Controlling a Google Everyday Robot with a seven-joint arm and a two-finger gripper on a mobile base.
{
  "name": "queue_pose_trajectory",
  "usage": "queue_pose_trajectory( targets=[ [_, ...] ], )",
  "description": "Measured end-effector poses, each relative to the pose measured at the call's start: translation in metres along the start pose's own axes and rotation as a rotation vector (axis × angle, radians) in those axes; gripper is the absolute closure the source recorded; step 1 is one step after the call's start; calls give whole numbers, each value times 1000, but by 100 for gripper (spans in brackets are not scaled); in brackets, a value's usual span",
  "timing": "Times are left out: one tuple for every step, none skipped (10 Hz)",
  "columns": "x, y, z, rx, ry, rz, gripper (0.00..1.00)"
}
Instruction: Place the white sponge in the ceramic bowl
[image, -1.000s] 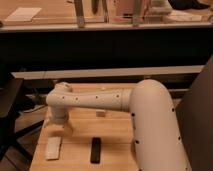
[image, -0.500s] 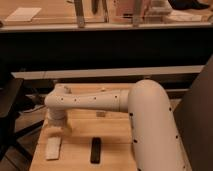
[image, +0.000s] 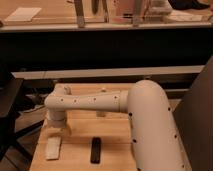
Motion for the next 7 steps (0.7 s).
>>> queue_pose_trajectory(
  targets=[
    [-1,2,1,0,-5,3,20],
    [-2,3,0,0,-8,24,20],
    [-3,4,1,0,-10,35,20],
    [-4,4,3,3,-15,35,20],
    [-5,3,4,3,-18,31,20],
    [-7,3,6,3,-21,25,20],
    [-8,3,7,4,-23,25,20]
  ],
)
